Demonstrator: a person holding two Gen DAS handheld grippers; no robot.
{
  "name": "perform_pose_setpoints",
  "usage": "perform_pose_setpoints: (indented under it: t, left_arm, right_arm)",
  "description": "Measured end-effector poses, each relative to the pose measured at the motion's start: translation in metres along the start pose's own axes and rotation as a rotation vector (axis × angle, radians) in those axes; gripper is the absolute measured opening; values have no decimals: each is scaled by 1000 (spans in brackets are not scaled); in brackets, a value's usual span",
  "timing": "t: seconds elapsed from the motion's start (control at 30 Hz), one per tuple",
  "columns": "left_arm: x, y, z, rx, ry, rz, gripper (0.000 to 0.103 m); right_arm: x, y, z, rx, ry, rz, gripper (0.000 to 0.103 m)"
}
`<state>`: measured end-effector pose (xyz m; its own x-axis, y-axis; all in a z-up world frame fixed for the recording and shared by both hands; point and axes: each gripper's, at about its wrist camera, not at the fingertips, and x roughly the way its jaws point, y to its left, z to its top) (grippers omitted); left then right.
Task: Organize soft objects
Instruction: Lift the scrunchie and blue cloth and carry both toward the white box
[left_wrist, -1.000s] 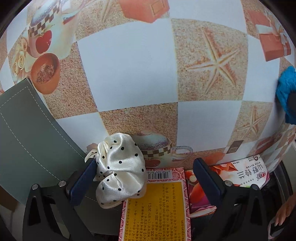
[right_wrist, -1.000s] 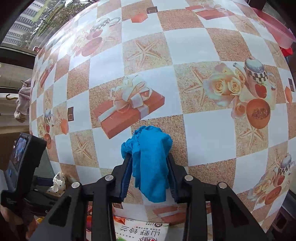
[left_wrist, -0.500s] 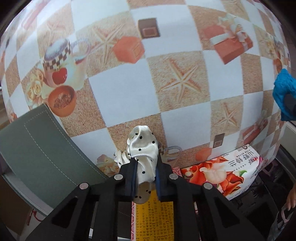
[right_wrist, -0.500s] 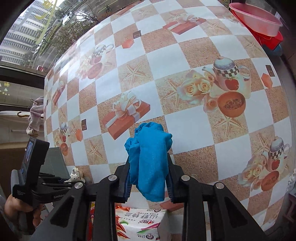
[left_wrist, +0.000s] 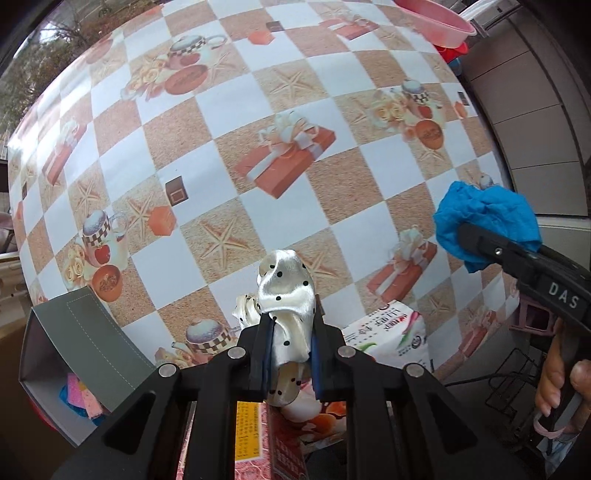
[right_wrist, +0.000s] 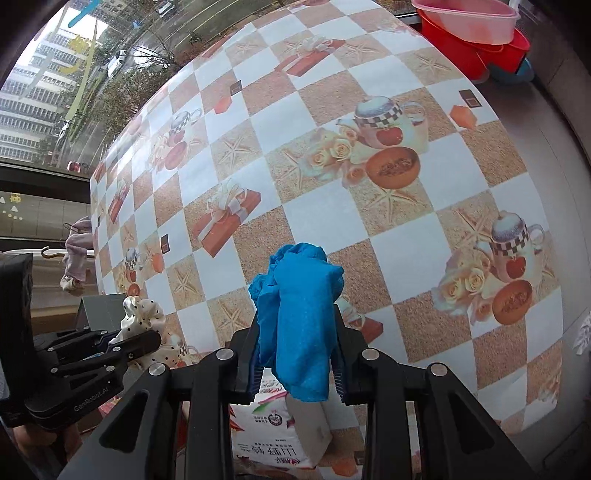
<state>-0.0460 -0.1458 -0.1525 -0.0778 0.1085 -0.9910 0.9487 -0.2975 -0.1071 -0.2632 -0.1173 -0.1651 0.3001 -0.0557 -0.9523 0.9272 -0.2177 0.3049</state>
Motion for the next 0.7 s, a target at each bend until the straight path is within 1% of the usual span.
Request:
perform_pose_setpoints:
  t: [0.1,0.13,0.23,0.37,0.53,0.7]
  left_arm:
    - [-14,-12,-9,23,-26,-35,17]
    - [-10,-25,-15,32,-35,-40,17]
    - [-12,-42,-30,62,-54,-61,18]
    - [-18,-57,-55,92,-63,-108,18]
    - [-27,-73,-87,149,-75,-154,18]
    - [-35,-85,-122,219,-77,-188,18]
  right_arm:
    - [-8,-9,-13,22,-6,-1,32]
    - [-11,-12,-18,33,-7,2,32]
    - [-18,-20,-34,54,-15,-11,32]
    - [-24,-28,-59,74,-10,-24,32]
    - [-31,-29,-94,88,-2,-42,32]
    - [-34,-20,-128,90,17,-50,32]
